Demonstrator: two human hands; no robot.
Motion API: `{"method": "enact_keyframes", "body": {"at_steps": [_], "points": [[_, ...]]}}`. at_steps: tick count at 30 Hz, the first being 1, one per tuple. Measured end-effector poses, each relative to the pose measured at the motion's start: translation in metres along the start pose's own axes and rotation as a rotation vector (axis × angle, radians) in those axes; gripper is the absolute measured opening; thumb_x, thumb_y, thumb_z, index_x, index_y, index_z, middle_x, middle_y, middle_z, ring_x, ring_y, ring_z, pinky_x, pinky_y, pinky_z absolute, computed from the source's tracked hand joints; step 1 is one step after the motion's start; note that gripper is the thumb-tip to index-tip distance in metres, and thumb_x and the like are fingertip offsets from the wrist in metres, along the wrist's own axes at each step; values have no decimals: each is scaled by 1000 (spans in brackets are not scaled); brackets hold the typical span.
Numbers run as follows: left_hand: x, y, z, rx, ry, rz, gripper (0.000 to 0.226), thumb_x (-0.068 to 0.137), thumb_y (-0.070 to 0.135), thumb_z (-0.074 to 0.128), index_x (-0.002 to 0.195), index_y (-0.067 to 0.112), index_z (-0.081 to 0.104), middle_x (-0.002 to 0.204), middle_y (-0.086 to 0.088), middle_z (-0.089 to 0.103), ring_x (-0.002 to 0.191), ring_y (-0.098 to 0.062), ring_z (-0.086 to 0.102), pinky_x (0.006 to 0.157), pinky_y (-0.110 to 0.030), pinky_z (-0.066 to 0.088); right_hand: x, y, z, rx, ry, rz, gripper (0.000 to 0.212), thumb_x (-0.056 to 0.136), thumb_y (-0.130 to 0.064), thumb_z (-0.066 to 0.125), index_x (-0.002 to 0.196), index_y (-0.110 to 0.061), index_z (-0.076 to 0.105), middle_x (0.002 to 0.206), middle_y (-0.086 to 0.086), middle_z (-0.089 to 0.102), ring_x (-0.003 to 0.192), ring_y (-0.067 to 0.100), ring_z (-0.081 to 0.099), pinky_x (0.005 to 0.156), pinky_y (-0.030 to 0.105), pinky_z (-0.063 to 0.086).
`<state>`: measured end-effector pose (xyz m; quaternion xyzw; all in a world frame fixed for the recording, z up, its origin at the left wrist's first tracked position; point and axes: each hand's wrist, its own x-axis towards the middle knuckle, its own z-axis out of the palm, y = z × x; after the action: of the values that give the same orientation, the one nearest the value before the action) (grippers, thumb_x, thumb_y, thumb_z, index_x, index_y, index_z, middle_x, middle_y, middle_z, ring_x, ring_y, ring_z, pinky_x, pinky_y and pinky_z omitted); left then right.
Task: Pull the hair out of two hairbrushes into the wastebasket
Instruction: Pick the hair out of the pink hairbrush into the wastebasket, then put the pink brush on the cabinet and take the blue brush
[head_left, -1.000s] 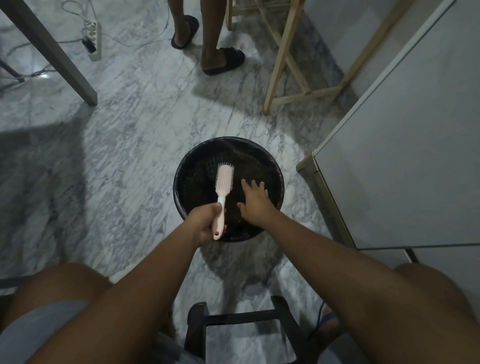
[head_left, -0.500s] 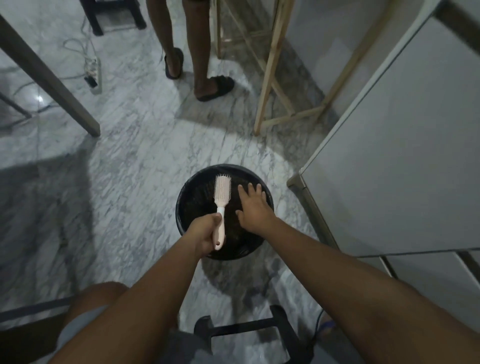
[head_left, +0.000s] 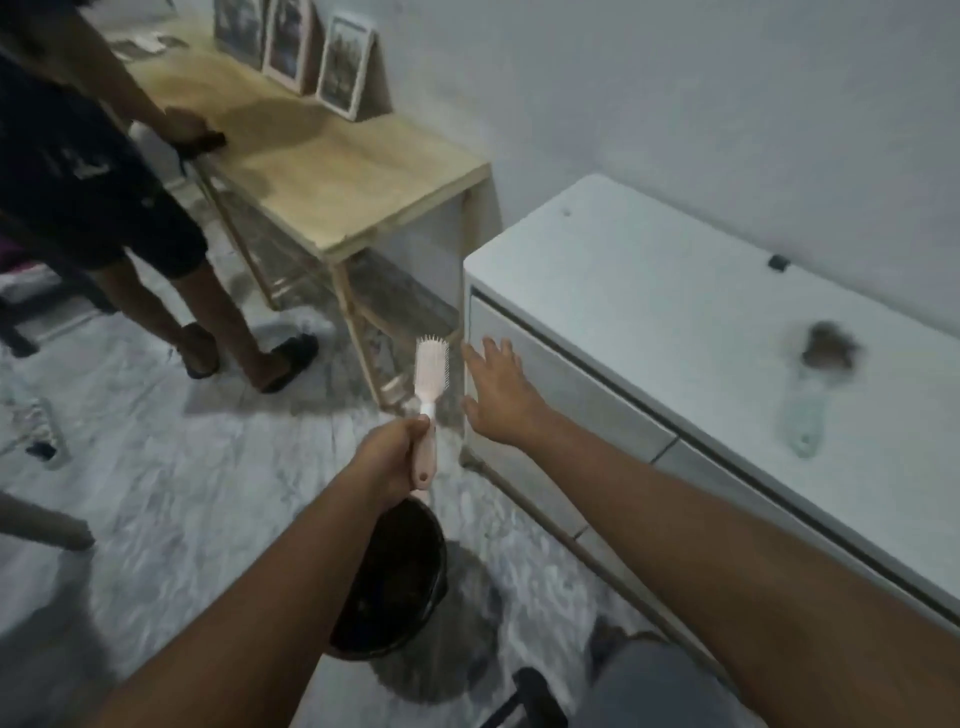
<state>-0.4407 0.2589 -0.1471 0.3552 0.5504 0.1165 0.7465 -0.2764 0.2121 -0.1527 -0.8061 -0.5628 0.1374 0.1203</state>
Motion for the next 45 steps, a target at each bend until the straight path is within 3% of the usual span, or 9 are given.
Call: {"method": "enact_keyframes", "body": {"at_steps": [3,8,13,17,23,26,30,36,45], "points": [[-20,36,70,111,-129,51,22,105,16,43,90,6,56,50,-5,59,50,-18,50,55,-31,36,-16,53,-65,-15,89,144,76,98,-31,53,157,-11,9,163,23,6,151,47,-1,123,52,8],[-44,57,189,170,-279,59,19,104,13,48,89,8,58,78,-9,51,68,-20,47,64,-33,37,-62,145,-137,4,198,378,75,99,-28,52,157,-10,8,163,24,5,150,49,-2,122,53,5],[-59,41,293,238,-459,16,14,102,10,52,95,6,63,91,-8,63,78,-19,58,64,-32,47,-119,231,-174,-53,270,593,71,97,-22,48,156,-9,11,160,26,13,148,50,6,123,54,12],[-59,7,358,351,-523,-39,17,100,8,56,114,3,63,98,-11,65,80,-21,62,60,-35,50,-173,287,-184,-51,280,763,74,90,-8,48,155,-9,14,157,24,18,146,50,11,120,52,18],[-64,-43,436,592,-545,28,15,98,14,60,109,5,63,96,-12,64,75,-23,62,70,-35,52,-228,337,-179,-18,244,915,81,86,-4,50,156,-11,11,158,24,14,147,50,7,121,50,16],[-66,-63,466,741,-526,176,18,97,14,59,81,4,61,77,-11,60,68,-23,62,67,-39,53,-242,354,-178,-1,230,950,78,90,-9,49,157,-10,10,159,25,11,147,50,6,122,52,14],[-65,-80,484,1037,-456,359,44,94,11,53,53,11,39,30,4,37,30,-12,43,42,-22,35,-254,369,-177,1,219,967,74,94,-16,49,157,-9,10,159,28,12,146,51,8,121,55,16],[-60,-85,492,1303,-437,505,23,94,22,56,92,1,67,80,-5,61,82,-23,65,55,-23,39,-259,386,-178,22,215,993,73,94,-22,52,155,-10,15,157,28,16,144,51,14,118,55,23],[-65,-89,496,1451,-363,688,18,92,25,57,98,8,61,79,-3,65,64,-21,63,45,-22,36,-258,387,-178,80,249,984,71,96,-23,52,156,-12,16,160,26,9,148,50,4,121,54,18]]}}
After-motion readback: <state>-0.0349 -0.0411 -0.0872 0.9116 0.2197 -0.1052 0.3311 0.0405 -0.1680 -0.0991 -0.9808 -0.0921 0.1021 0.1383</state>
